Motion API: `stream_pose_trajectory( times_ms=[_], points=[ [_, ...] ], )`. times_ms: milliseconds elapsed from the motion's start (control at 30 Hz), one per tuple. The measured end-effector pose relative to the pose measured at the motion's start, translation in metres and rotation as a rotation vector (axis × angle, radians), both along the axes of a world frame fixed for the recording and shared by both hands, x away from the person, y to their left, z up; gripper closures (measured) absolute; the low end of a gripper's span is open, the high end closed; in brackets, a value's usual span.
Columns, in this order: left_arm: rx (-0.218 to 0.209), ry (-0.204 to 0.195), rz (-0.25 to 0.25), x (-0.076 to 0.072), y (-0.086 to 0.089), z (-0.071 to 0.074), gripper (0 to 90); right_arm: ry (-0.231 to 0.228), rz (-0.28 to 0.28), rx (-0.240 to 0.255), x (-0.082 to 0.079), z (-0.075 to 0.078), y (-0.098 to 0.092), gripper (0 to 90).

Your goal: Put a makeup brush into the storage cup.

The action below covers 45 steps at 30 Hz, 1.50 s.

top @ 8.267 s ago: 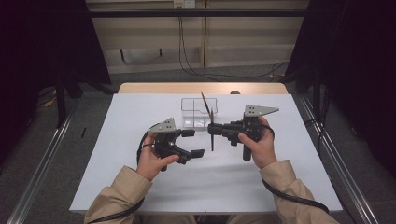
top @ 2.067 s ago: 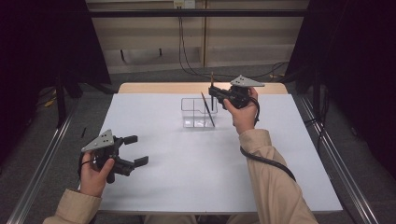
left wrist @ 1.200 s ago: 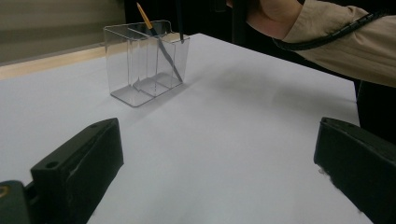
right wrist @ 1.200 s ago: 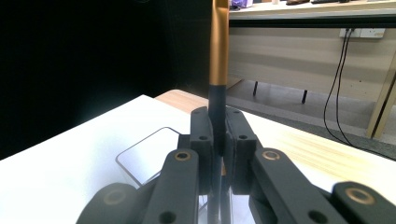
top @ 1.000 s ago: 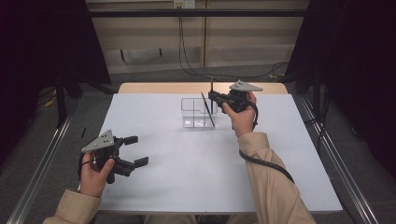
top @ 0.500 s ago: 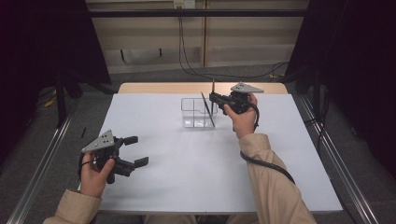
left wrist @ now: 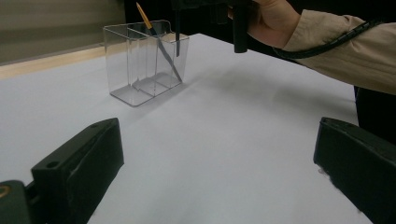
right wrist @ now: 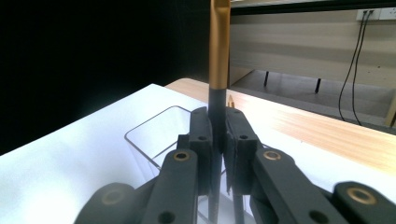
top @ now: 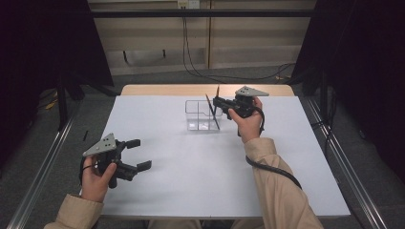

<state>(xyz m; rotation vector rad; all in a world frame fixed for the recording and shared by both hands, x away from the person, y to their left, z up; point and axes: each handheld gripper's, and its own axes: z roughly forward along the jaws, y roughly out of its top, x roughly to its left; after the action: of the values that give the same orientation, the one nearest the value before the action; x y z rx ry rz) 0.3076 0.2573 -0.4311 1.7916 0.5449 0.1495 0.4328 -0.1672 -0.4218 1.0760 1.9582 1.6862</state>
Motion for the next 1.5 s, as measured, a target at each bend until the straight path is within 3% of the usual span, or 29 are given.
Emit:
stream_pose_trajectory(
  times_ms=[67,200,433,667,1500],
  points=[
    [0.001,-0.001,0.000,0.000,0.000,0.000,1.4,0.001,-0.005,0.016,-0.001,0.000,0.001,63.1],
    [-0.002,-0.003,0.004,-0.001,0.000,0.000,1.4,0.007,0.017,0.046,-0.004,0.002,0.001,47.0],
    [0.006,-0.008,0.002,-0.002,0.000,0.001,1.4,-0.001,0.010,0.056,-0.012,0.007,-0.001,29.0],
    [0.005,-0.010,0.001,-0.002,-0.001,0.002,1.4,-0.008,0.007,0.054,-0.021,0.009,-0.009,21.3],
    [0.006,-0.006,-0.012,0.000,-0.006,0.001,1.4,-0.040,0.067,0.024,-0.048,0.013,-0.015,15.2]
  ],
)
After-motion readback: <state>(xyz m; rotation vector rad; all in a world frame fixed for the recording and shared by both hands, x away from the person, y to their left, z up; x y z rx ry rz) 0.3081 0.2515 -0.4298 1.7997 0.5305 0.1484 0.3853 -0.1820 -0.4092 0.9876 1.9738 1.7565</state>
